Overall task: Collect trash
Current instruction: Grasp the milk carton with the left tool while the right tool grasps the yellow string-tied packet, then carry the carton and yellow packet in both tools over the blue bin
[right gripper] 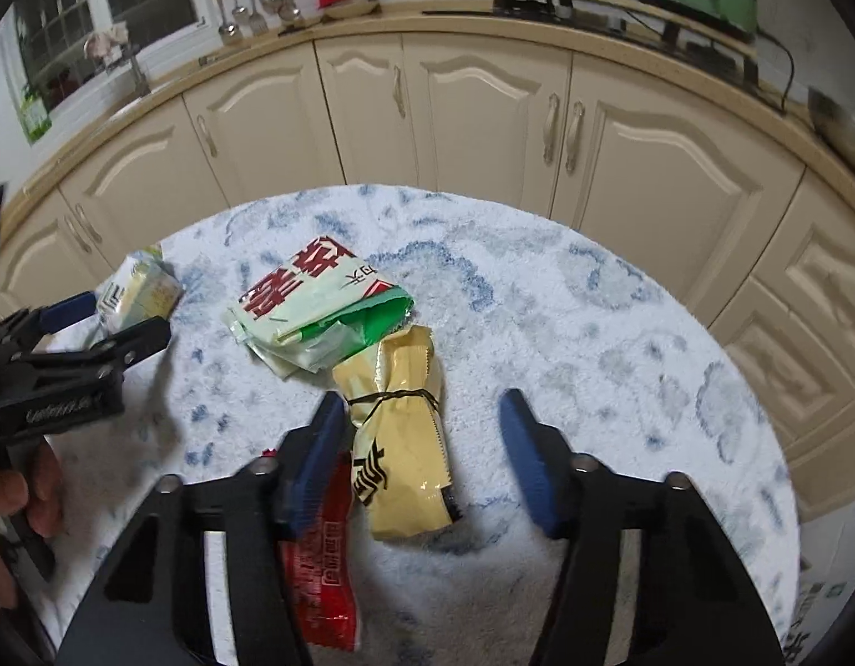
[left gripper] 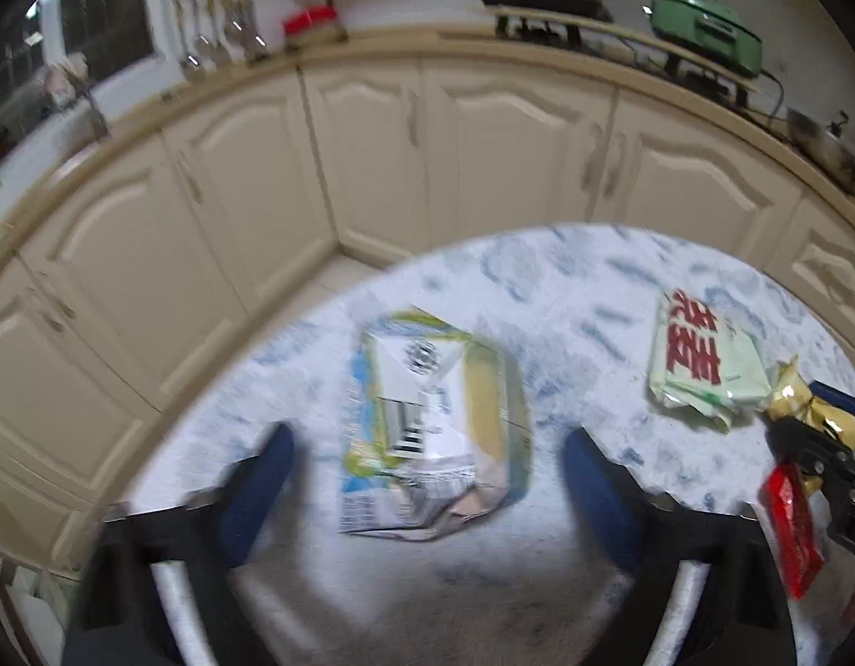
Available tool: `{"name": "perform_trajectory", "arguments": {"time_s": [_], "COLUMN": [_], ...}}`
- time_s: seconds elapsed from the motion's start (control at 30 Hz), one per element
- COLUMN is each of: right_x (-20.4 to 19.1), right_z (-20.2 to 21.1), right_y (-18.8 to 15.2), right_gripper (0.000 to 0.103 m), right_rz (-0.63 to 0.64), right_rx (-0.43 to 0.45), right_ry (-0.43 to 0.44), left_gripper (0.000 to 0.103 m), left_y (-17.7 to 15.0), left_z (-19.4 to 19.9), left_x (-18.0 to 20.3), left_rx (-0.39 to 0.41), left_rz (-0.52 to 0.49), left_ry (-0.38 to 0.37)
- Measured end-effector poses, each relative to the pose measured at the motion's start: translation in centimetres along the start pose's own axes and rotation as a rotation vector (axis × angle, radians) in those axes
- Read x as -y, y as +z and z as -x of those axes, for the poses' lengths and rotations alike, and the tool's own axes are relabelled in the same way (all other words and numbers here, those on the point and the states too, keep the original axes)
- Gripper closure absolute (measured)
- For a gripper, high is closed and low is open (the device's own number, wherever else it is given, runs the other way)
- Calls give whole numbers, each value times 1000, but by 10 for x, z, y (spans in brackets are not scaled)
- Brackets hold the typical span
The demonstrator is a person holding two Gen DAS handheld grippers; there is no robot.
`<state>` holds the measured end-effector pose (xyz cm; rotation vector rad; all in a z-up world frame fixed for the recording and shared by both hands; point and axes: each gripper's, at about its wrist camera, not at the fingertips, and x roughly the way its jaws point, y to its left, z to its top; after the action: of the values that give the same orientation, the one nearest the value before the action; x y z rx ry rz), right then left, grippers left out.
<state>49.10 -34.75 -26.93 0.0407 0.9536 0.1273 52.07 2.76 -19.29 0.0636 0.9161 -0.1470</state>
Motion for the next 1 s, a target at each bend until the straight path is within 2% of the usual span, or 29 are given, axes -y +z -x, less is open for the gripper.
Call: {"name": "perform_trajectory", "arguments": {"time_s": [0.03, 0.07, 0.1, 0.13, 0.37, 0.43, 0.63, 0.93, 1.0], "right_x": [0, -2, -3, -4, -5, -4, 0, -2, -5], "right_z": [0, 0, 1, 1, 4, 7, 11, 35, 43], "right_y": [-1, -1, -2, -4, -7, -9, -9, -6, -9], "right_gripper": [66, 68, 68, 68, 69, 69, 69, 69, 69], "right_rz": [4, 12, 23, 29, 16, 9, -7, 4, 11], "right_rx": [4, 8, 11, 16, 28, 31, 47, 102, 113], "right_ry": [6, 3, -3, -5, 23, 37, 59, 62, 59], "left_gripper": [28, 30, 40, 41, 42, 42, 42, 42, 42], "left_y": [4, 7, 9, 11, 22, 16, 13, -14, -34], "left_z": [-4, -7, -9, -12, -32, -27, -23, 30, 49], "left_x": [0, 1, 2, 3, 0, 1, 0, 2, 11], "left_rx": [2, 5, 10, 14, 27, 32, 62, 164, 179], "left_rz": [3, -5, -13, -24, 2, 7, -1, 1, -2], "left_ry": [-7, -13, -20, -29, -101, -116, -107, -97, -103]}}
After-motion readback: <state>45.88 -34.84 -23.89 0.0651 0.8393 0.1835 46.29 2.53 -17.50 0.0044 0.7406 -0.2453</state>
